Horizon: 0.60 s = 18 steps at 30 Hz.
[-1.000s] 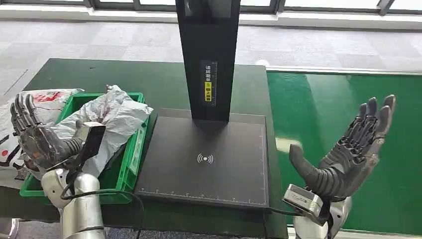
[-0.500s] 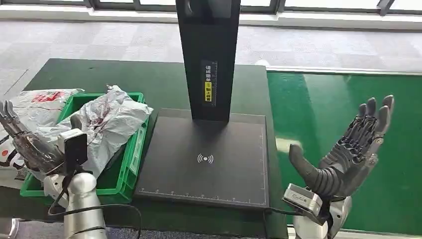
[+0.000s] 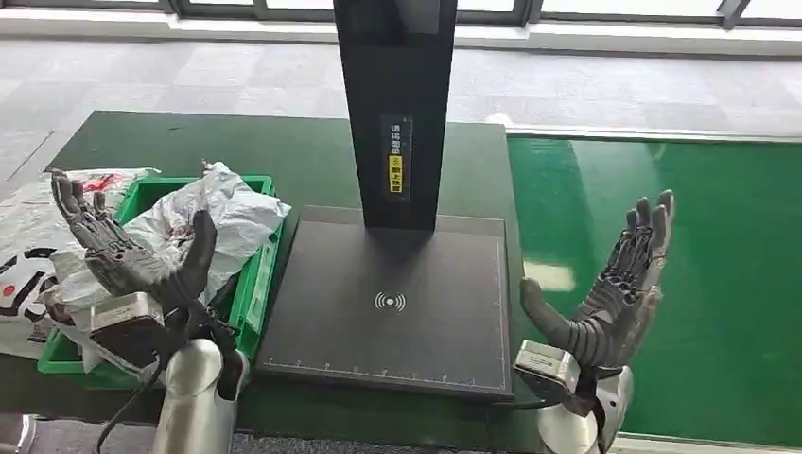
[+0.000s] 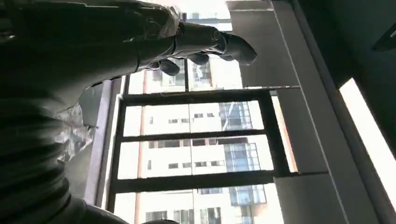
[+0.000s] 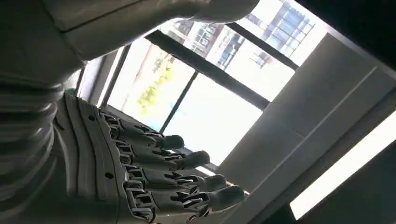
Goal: Moved the parcel from conveyor to table for the left to box.
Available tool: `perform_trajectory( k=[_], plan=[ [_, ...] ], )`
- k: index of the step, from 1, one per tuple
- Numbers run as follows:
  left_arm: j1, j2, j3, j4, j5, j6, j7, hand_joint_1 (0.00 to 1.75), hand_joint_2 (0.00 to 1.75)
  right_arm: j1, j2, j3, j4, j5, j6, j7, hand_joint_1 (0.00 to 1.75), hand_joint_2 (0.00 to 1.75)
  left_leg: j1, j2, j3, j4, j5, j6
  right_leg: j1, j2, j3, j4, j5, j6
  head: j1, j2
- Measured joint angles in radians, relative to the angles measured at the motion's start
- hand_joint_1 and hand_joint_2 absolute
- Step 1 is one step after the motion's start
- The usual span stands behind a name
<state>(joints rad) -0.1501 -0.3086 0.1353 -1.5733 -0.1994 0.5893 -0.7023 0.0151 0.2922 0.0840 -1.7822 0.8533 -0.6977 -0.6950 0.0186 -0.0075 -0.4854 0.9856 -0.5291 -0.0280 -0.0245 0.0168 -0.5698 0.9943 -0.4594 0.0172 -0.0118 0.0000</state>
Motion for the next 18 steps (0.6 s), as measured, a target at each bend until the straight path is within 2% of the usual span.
perform_trajectory(
  k=[4,9,14,18],
  plan=[
    [0.068,0.021,-0.152,-0.101,0.054,-0.06,-0.001,0.0,1.75,-0.003,-0.005,0.062,0.094,-0.025,0.004,0.023,0.0,1.75,0.0,0.0,0.0,0.0,0.0,0.0,0.0,0.0,0.0,0.0,0.0,0.0,0.0,0.0],
    [0.108,0.036,-0.284,-0.181,0.084,-0.127,-0.001,0.0,1.75,-0.019,-0.01,0.137,0.153,-0.095,0.072,0.03,0.0,1.75,0.0,0.0,0.0,0.0,0.0,0.0,0.0,0.0,0.0,0.0,0.0,0.0,0.0,0.0],
    [0.117,0.04,-0.339,-0.198,0.138,-0.223,0.0,0.0,1.75,-0.028,-0.011,0.181,0.162,-0.149,0.115,0.015,0.0,1.75,0.0,0.0,-0.001,0.0,0.0,0.0,0.0,0.0,0.001,0.0,0.0,0.0,0.0,0.0],
    [0.116,0.038,-0.342,-0.174,0.17,-0.276,0.001,0.0,1.75,-0.03,-0.012,0.202,0.159,-0.169,0.099,0.0,0.0,1.75,0.0,0.0,0.003,0.0,0.0,0.0,0.0,0.0,0.001,0.0,0.0,0.0,0.0,0.0]
  ],
)
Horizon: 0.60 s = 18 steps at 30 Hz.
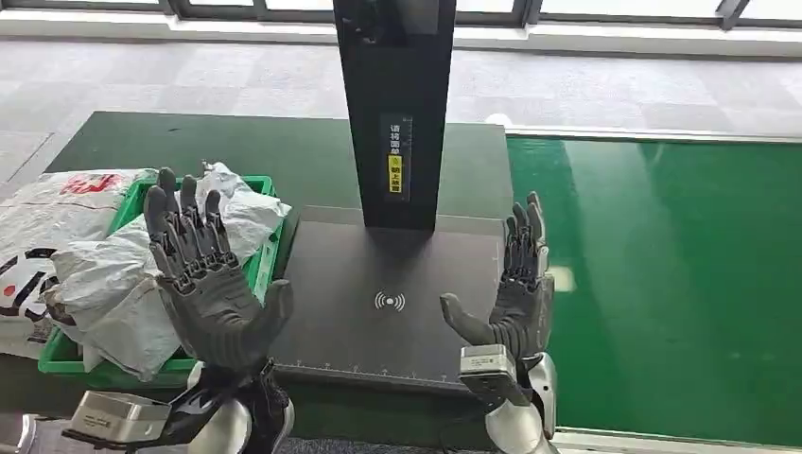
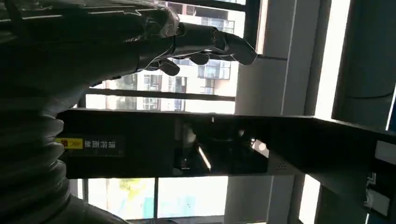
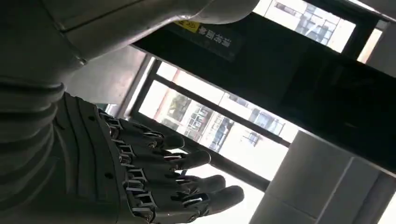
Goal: Moved the parcel from conveyor to table for the left to box.
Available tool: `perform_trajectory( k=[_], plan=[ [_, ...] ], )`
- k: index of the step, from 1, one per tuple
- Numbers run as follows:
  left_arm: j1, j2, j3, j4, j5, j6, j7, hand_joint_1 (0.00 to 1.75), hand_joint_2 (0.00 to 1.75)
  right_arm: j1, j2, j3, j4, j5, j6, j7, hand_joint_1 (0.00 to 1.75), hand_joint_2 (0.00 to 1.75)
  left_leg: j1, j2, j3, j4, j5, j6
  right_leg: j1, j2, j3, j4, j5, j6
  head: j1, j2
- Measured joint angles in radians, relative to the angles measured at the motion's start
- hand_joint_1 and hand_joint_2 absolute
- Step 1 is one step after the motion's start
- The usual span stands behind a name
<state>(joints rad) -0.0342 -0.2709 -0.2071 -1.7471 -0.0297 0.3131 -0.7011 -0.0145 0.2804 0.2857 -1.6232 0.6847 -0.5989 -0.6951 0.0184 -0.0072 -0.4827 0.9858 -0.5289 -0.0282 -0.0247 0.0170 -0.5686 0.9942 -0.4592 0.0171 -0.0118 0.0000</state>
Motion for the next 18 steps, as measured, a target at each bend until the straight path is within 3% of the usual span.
perform_trajectory(
  k=[18],
  plan=[
    [-0.002,-0.007,0.008,0.191,-0.021,-0.034,0.001,0.0,1.75,0.019,-0.003,0.015,-0.01,-0.019,-0.088,-0.003,0.0,1.75,0.0,0.0,0.0,0.0,0.0,0.0,0.0,0.0,0.0,0.0,0.0,0.0,0.0,0.0]
  ],
)
